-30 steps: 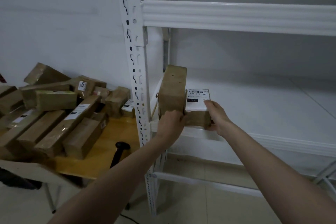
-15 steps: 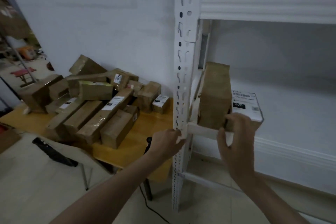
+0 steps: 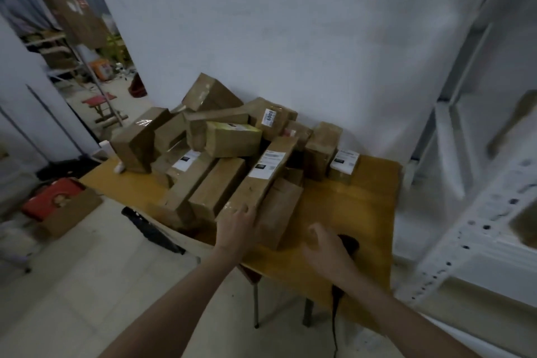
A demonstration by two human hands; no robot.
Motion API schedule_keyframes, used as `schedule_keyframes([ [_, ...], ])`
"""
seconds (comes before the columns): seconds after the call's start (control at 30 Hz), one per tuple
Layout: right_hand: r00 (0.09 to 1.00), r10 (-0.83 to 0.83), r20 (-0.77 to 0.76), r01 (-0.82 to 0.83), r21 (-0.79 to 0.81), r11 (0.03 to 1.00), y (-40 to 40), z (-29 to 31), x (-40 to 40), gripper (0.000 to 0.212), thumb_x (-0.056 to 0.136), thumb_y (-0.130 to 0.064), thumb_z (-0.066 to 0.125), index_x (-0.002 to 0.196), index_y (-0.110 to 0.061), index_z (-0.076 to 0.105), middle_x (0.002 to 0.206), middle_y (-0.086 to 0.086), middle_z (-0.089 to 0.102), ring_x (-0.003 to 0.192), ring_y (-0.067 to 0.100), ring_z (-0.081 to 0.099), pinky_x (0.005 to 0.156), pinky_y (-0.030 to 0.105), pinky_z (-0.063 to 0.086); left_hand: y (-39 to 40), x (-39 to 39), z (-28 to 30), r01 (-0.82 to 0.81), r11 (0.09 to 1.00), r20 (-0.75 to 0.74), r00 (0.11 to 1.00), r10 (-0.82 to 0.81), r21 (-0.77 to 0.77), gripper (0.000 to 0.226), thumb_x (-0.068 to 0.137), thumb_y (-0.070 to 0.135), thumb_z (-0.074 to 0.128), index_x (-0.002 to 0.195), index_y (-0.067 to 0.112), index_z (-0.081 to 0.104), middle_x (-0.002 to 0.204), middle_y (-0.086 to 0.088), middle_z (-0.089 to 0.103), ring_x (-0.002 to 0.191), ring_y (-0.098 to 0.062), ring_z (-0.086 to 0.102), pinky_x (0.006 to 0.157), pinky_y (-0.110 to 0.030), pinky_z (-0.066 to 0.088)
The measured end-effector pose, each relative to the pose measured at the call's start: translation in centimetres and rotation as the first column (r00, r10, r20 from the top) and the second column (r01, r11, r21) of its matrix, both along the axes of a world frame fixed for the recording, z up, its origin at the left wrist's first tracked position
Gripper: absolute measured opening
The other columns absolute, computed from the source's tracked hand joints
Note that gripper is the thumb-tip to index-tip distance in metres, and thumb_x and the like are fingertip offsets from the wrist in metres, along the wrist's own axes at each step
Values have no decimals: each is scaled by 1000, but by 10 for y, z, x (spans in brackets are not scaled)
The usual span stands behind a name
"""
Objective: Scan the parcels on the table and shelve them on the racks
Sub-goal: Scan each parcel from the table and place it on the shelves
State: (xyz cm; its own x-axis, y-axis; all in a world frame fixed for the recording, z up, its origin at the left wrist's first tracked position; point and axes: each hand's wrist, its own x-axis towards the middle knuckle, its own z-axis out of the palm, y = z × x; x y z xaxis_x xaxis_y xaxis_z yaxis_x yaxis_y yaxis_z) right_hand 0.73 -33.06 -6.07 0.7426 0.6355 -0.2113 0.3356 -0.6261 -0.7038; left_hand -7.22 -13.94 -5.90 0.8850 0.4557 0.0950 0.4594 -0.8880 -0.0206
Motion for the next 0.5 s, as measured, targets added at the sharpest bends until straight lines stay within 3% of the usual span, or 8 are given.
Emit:
schedule_keyframes([
  [0.07, 997, -39, -69, 39, -2, 999, 50, -12, 3, 32, 92, -37, 54, 120, -21, 48, 111, -9, 51, 96, 9, 52, 85, 28, 49, 48, 0, -5, -12, 1000, 3, 1000, 12, -9, 29, 99, 41, 43, 118, 23, 54, 111, 3, 58, 83, -13, 60, 60, -24, 51],
  [0.17, 969, -105, -224, 110, 10, 994, 122, -28, 1, 27, 94, -33, 55, 114, -16, 50, 112, -2, 55, 98, 12, 55, 81, 25, 47, 108, 3, -11, 18, 1000, -44, 999, -19, -21, 27, 99, 39, 42, 116, 21, 54, 110, 1, 58, 87, -15, 60, 61, -24, 49],
  [0.23, 960, -175, -220, 185, 26, 982, 163, -35, 0, 18, 93, -31, 56, 102, -16, 51, 100, -2, 58, 84, 10, 56, 71, 23, 48, 139, 9, -16, 52, 999, -66, 996, -52, 5, 26, 100, 37, 41, 110, 19, 56, 105, 1, 58, 85, -15, 59, 57, -23, 42],
  [0.33, 917, -334, -216, 356, 71, 932, 205, -40, 0, 21, 92, -34, 57, 96, -16, 45, 87, -1, 56, 74, 12, 57, 65, 29, 51, 169, 18, -26, 168, 985, -113, 980, -163, 32, 18, 92, 34, 58, 102, 19, 62, 96, 1, 61, 78, -16, 59, 50, -23, 33],
  [0.5, 862, -463, -206, 483, 57, 874, 230, -51, 4, 20, 97, -31, 49, 103, -12, 49, 93, 5, 61, 72, 13, 58, 53, 21, 40, 185, 32, -54, 318, 947, -132, 941, -311, 36, 29, 99, 30, 45, 117, 14, 60, 121, -10, 52, 107, -27, 50, 67, -32, 43],
])
